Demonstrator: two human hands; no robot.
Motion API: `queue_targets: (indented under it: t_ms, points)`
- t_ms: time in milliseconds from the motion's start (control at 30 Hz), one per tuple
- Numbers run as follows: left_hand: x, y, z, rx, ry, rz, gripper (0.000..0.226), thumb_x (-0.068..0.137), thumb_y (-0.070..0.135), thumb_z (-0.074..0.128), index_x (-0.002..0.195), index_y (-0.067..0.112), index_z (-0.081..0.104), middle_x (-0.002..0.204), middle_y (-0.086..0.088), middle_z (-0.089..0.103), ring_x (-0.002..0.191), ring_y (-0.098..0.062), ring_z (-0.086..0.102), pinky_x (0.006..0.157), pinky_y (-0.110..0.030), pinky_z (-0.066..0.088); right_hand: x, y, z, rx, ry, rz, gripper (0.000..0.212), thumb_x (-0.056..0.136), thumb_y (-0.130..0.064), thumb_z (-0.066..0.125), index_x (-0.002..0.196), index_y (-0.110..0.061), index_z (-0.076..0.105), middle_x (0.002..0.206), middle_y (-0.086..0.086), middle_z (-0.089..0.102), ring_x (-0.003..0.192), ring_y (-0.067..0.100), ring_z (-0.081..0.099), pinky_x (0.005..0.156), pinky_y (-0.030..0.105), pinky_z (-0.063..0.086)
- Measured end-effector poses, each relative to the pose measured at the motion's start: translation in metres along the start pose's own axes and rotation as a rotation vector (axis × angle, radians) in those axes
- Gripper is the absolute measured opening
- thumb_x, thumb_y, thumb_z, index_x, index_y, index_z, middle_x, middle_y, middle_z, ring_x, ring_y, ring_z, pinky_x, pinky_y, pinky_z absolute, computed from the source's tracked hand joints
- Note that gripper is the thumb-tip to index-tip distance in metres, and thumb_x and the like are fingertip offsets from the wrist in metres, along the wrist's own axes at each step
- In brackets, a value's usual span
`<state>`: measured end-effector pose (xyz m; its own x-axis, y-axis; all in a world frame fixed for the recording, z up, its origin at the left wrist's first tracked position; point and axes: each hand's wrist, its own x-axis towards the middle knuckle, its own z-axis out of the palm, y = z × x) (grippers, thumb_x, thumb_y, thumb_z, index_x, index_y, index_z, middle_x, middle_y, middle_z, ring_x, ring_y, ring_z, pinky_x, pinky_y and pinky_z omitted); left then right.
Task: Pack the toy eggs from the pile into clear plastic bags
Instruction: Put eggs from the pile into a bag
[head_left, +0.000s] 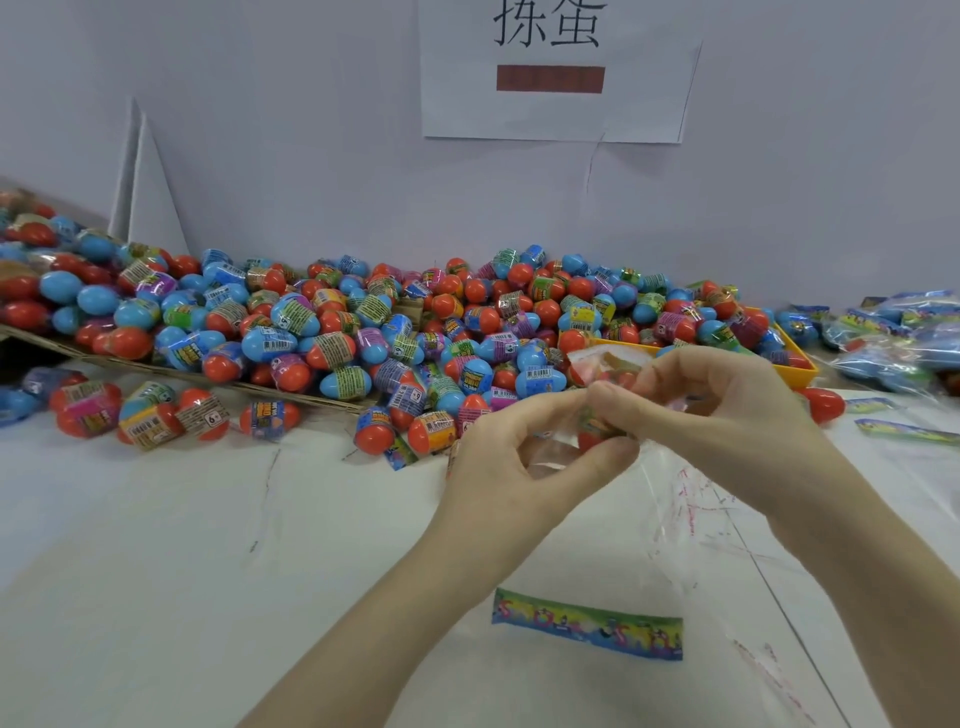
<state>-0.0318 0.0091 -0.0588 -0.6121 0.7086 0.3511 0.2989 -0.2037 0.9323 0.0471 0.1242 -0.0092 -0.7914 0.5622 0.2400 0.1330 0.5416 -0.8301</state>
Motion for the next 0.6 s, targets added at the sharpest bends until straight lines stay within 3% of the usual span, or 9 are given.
queue_targets:
  t_ms: [100,200,300,400,467,533,567,600]
  points:
    - [0.0,0.0,0.001,0.028,-0.015,0.016,0.024,0.076,0.016,0.072,0.097,0.026,0.068,0.088,0.005,0.071,0.08,-0.005,0.068,0.068,-0.014,0.052,0.0,0.002,0.003,-0.068,0.036,-0.036,0.054,0.035,-0.069,0.055,0.063,-0.023,0.061,0.057,-0.013,0.061,0.055,-0.011,0.052,0.047,0.011,0.037]
    - [0.001,0.0,0.0,0.043,-0.008,0.0,0.024,0.075,0.015,0.073,0.097,0.025,0.07,0.087,0.005,0.072,0.079,-0.008,0.068,0.069,-0.017,0.054,-0.001,0.003,-0.001,-0.03,-0.031,-0.046,0.049,0.04,-0.065,0.055,0.064,-0.023,0.062,0.054,-0.008,0.063,0.041,-0.002,0.05,0.039,0.007,0.036]
    - [0.001,0.0,-0.001,0.038,-0.021,-0.038,0.023,0.076,0.016,0.074,0.095,0.028,0.069,0.084,0.007,0.072,0.077,-0.01,0.068,0.073,-0.025,0.057,-0.001,-0.001,-0.011,0.149,-0.162,0.032,0.039,0.063,-0.056,0.047,0.066,-0.023,0.068,0.053,-0.006,0.065,0.03,0.001,0.036,0.037,0.006,0.034]
    - [0.001,0.0,-0.001,0.025,-0.012,-0.05,0.024,0.071,0.019,0.076,0.092,0.029,0.069,0.084,0.003,0.073,0.078,-0.016,0.068,0.075,-0.031,0.058,-0.001,-0.003,-0.017,0.132,-0.255,0.02,0.044,0.072,-0.052,0.037,0.072,-0.021,0.069,0.043,-0.007,0.059,0.029,0.001,0.035,0.054,0.003,0.038]
    - [0.0,0.001,-0.001,0.005,-0.01,-0.038,0.026,0.064,0.03,0.074,0.09,0.031,0.069,0.084,0.002,0.073,0.077,-0.016,0.069,0.075,-0.032,0.058,-0.003,-0.005,-0.017,0.085,-0.327,0.002,0.045,0.067,-0.057,0.037,0.072,-0.026,0.07,0.037,-0.01,0.052,0.03,0.002,0.034,0.065,0.008,0.043]
    - [0.0,0.001,-0.001,0.006,-0.019,-0.031,0.03,0.06,0.035,0.071,0.09,0.031,0.068,0.083,0.004,0.073,0.076,-0.015,0.069,0.074,-0.032,0.058,-0.004,-0.005,-0.015,0.021,-0.381,-0.042,0.048,0.059,-0.064,0.039,0.073,-0.031,0.071,0.04,-0.012,0.053,0.031,0.001,0.035,0.079,0.023,0.05]
    - [0.0,0.001,-0.001,0.012,-0.025,-0.027,0.03,0.061,0.035,0.071,0.09,0.032,0.068,0.083,0.007,0.073,0.076,-0.012,0.069,0.072,-0.028,0.057,-0.004,-0.005,-0.014,-0.008,-0.408,-0.066,0.048,0.056,-0.064,0.04,0.075,-0.031,0.07,0.042,-0.015,0.054,0.032,0.0,0.037,0.06,0.022,0.052]
    - [-0.001,0.002,-0.001,0.026,-0.028,-0.012,0.028,0.063,0.035,0.071,0.09,0.033,0.068,0.084,0.012,0.072,0.075,-0.006,0.068,0.069,-0.02,0.056,-0.004,-0.004,-0.014,-0.026,-0.439,-0.088,0.049,0.055,-0.064,0.042,0.079,-0.029,0.068,0.043,-0.019,0.054,0.032,-0.001,0.039,0.049,0.015,0.039]
